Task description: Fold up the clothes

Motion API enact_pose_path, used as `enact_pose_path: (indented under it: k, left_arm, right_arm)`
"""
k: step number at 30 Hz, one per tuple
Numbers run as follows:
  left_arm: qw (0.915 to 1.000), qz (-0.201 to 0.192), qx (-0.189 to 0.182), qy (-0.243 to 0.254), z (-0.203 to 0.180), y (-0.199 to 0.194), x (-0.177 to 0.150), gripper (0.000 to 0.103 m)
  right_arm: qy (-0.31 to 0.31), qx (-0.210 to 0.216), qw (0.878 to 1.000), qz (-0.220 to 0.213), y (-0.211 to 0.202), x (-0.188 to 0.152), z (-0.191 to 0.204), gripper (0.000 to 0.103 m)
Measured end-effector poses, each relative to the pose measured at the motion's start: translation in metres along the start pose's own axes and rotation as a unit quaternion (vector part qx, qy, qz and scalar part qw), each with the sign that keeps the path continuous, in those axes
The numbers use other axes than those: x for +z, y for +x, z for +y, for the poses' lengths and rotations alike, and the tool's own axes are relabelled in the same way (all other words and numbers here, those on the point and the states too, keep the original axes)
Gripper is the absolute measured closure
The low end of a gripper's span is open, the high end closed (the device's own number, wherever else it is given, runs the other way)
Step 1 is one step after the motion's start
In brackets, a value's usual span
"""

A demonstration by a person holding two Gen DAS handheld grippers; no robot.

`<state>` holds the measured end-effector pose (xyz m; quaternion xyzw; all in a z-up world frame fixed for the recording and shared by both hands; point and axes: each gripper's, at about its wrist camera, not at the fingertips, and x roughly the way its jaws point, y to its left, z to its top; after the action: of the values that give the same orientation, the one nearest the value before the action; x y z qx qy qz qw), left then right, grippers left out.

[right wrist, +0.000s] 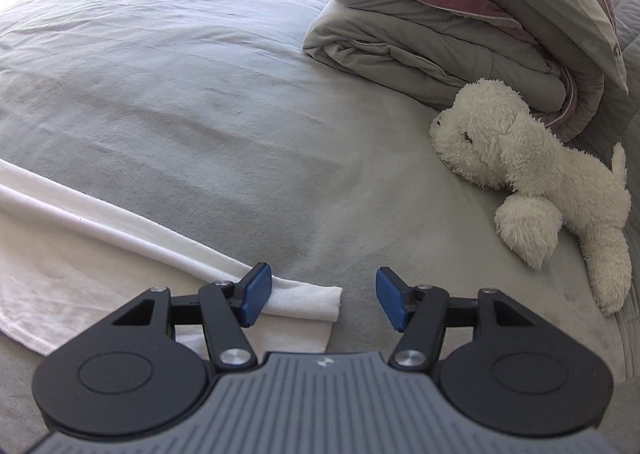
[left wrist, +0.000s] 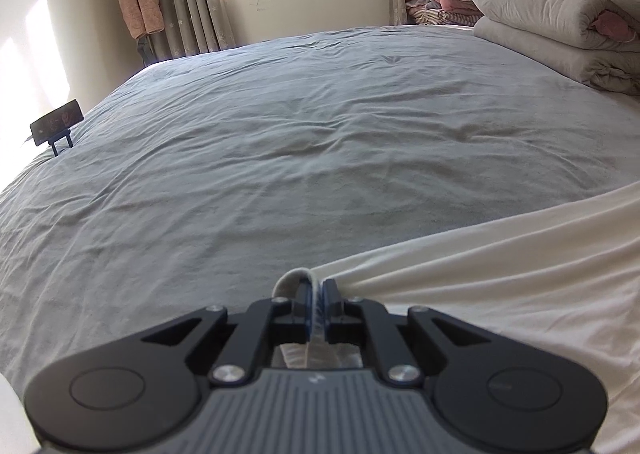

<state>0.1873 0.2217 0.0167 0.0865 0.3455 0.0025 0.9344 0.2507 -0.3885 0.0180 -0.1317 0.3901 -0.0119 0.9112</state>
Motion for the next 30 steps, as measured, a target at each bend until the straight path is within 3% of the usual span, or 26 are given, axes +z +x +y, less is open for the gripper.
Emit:
enact_pose_path:
  k: [2, 4, 7, 12, 16, 21, 30]
  left_arm:
    - [1.0000, 0.001, 0.001, 0.000, 0.000, 0.000, 0.000, 0.099]
    - [1.0000, 0.000, 0.001, 0.001, -0.001, 0.000, 0.000, 0.099]
    - [1.0000, -0.003, 0.005, 0.007, -0.002, -0.001, 0.001, 0.100]
    - [0.9996, -0.017, 0.009, -0.018, 0.004, -0.007, 0.006, 0.100]
    - [0.9992, -0.025, 0.014, -0.026, 0.004, -0.011, 0.008, 0.100]
    - [0.9981, -0.047, 0.018, -0.036, 0.003, -0.020, 0.014, 0.100]
    - [0.9948, -0.097, 0.016, -0.027, -0.003, -0.052, 0.020, 0.100]
  right_arm:
    - [0.057, 0.036, 0.998, 0.014, 0.003, 0.002, -0.011, 0.065]
    - [0.048, 0.040, 0.998, 0.013, 0.002, 0.003, -0.004, 0.102]
    - [0.007, 0.009, 1.000, 0.001, -0.004, 0.007, 0.016, 0.101]
    - [0.052, -0.022, 0.996, -0.070, -0.030, 0.019, 0.005, 0.101]
    - [0.038, -0.045, 0.995, -0.078, -0.036, 0.021, 0.006, 0.101]
    - [0.075, -0.072, 0.988, -0.111, -0.057, 0.016, 0.000, 0.102]
    - [0.104, -0.096, 0.981, -0.135, -0.121, -0.004, -0.013, 0.102]
